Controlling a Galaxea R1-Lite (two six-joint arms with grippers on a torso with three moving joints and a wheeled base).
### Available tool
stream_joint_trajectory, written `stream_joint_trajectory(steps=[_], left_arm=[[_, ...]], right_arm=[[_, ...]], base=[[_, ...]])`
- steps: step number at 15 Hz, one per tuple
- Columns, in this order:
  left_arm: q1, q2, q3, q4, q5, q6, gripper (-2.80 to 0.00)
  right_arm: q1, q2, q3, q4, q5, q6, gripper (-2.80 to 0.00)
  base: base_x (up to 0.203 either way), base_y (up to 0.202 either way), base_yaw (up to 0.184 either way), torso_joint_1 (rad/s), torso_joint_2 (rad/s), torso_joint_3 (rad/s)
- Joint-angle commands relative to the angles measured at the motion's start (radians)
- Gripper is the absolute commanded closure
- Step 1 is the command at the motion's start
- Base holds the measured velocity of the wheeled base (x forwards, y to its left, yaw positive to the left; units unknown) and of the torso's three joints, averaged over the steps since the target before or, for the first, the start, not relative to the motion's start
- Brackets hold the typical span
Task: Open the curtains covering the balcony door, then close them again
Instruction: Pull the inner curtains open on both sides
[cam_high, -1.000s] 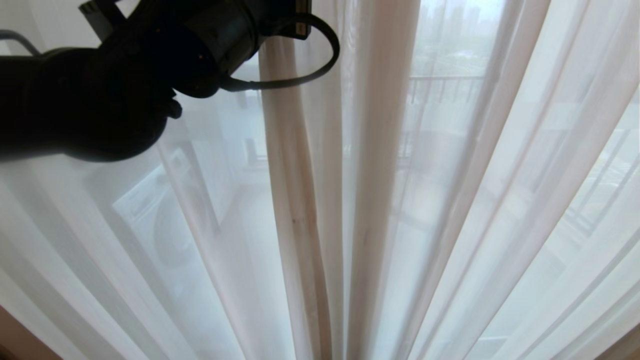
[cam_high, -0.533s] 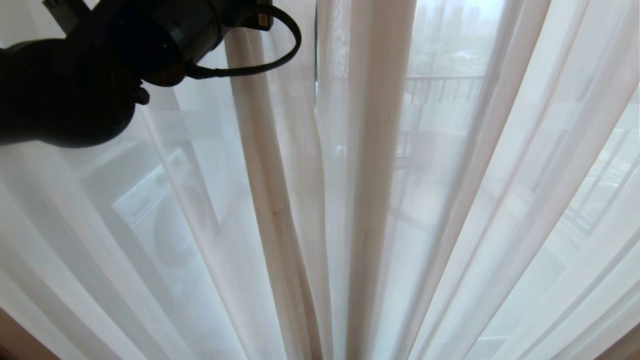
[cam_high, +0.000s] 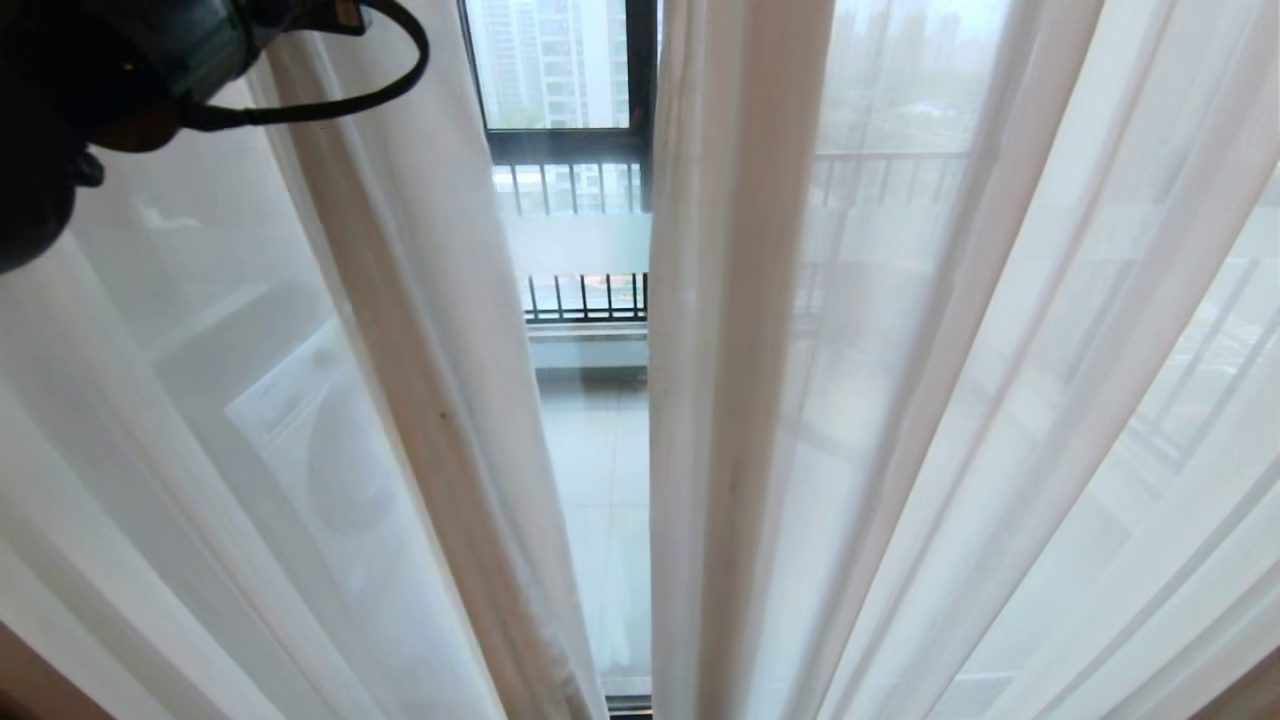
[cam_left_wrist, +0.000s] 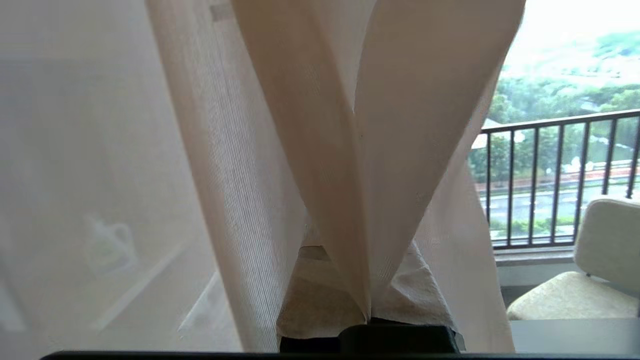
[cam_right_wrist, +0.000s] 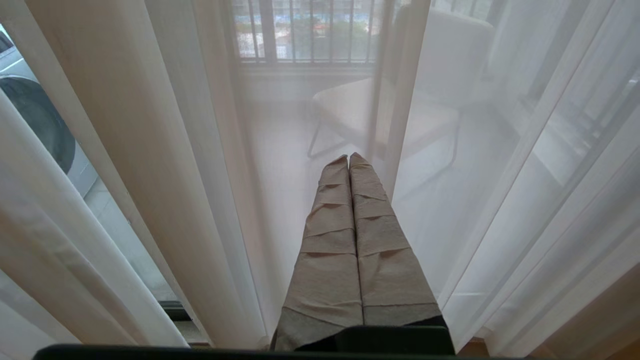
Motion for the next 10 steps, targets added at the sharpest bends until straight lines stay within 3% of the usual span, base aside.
stream_joint_trajectory(steps=[1, 5, 10], left_arm=[[0.086, -0.091, 0.087, -0.004, -0.001, -0.001, 0.00], [0.229, -0.148, 0.175, -0.005, -0.006, -0.028, 0.00], [0.322, -0.157, 0.185, -0.003, -0.009, -0.038, 0.00]], right_arm=[[0.000, 0.000, 0.000, 0.000, 0.001, 0.000, 0.00], [0.000, 0.000, 0.000, 0.001, 0.001, -0.002, 0.00], [0.000, 0.000, 0.000, 0.000, -0.001, 0.000, 0.00]], base=[[0.000, 0.000, 0.000, 0.000, 0.00, 0.000], [0.000, 0.000, 0.000, 0.000, 0.00, 0.000], [0.000, 0.000, 0.000, 0.000, 0.00, 0.000]])
